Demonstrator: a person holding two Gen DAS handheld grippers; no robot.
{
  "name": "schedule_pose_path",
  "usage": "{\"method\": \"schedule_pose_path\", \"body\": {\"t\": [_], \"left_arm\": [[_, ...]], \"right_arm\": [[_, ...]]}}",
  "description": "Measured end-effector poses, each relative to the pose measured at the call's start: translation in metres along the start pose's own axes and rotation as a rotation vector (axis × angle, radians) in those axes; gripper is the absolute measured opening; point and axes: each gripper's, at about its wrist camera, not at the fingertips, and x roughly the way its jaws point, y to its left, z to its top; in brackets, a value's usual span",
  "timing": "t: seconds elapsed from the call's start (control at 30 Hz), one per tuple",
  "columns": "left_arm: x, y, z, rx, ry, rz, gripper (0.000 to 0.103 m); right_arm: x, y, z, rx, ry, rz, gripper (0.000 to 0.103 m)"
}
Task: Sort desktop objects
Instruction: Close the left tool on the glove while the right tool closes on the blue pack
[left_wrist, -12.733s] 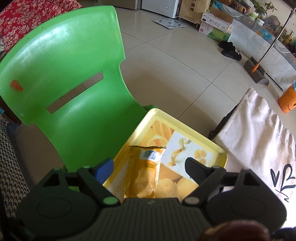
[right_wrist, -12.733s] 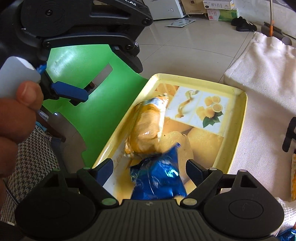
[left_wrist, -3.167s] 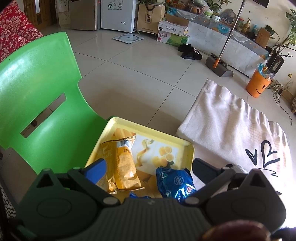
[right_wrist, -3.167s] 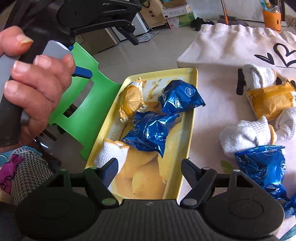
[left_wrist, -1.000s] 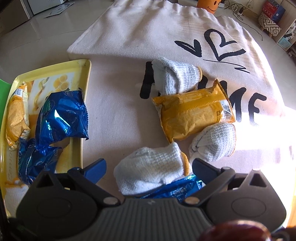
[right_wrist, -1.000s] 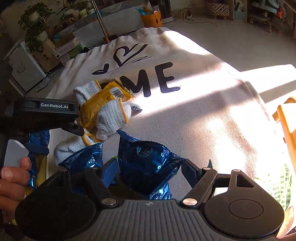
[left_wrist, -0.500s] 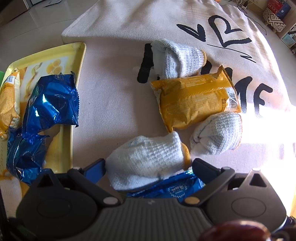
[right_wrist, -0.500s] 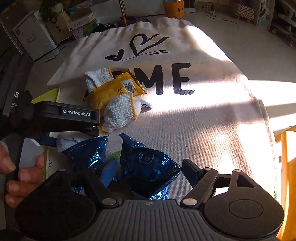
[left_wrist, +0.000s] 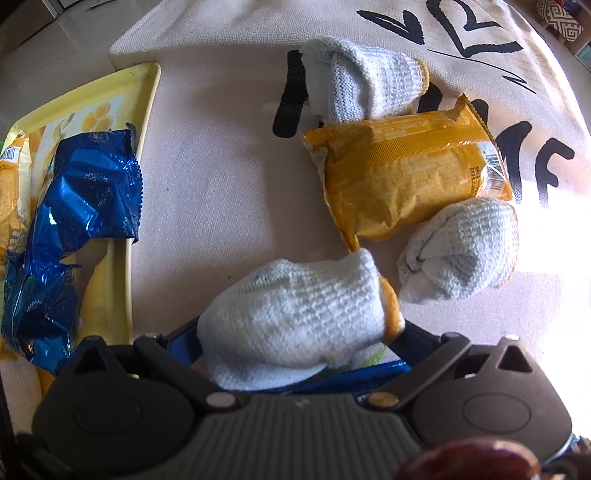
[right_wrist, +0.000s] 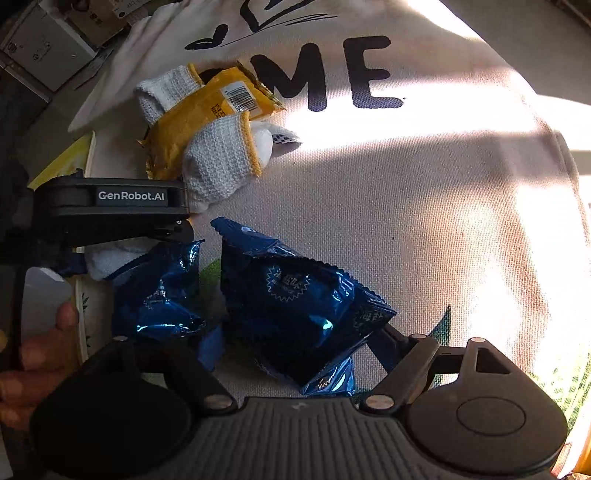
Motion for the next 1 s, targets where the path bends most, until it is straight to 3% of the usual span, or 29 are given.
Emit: {"method": "schedule_pose_path", "body": {"t": [0.23,1.0], "left_arm": [[0.002,0.000,0.000,-0.009,-0.001,0.000,0.103],[0.003,-0.003,-0.002,-0.015,-0.011,0.008,0.103]], "right_arm": [[0.002,0.013,-0.004,-0.056,-0.028,-0.067,0.084],[0.000,0.017,-0.003,-0.054,-0.062,-0.119,0.086]]}}
